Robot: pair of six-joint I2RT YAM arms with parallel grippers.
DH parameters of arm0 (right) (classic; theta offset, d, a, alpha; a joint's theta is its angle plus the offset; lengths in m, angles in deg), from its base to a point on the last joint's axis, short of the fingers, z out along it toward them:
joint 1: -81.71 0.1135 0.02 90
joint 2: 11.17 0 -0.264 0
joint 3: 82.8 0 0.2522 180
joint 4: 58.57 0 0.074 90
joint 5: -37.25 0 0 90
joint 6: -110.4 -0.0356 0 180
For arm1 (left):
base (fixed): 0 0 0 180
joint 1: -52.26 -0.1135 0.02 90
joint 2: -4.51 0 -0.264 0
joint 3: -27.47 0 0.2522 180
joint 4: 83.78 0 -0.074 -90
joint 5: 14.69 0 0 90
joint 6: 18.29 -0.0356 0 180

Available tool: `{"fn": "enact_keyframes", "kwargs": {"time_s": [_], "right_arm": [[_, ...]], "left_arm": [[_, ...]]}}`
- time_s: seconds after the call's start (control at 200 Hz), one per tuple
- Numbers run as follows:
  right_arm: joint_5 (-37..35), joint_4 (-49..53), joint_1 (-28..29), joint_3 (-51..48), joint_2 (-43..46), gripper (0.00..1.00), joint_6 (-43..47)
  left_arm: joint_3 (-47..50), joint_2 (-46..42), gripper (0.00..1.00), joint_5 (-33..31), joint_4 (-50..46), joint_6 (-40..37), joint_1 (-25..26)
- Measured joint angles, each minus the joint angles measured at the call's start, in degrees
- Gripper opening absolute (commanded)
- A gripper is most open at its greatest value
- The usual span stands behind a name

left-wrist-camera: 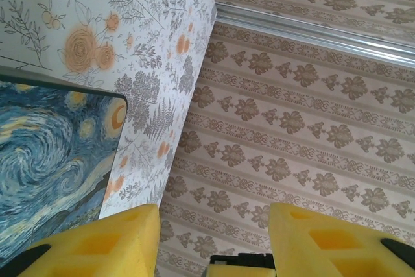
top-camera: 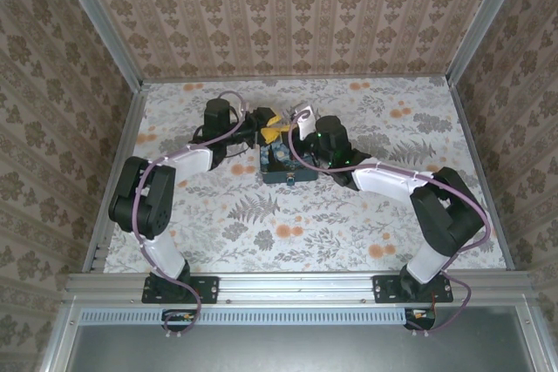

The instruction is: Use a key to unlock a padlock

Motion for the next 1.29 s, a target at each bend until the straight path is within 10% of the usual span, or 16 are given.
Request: {"fn": "enact_keyframes", "kwargs": {"time_s": [1.295], "right_arm": [[-1.9, 2.4, 0.0, 1.6, 0.5, 0.0, 4.0]], "left_arm": [[-0.7, 0.0, 0.21, 0.1, -1.3, -0.4, 1.8]]}}
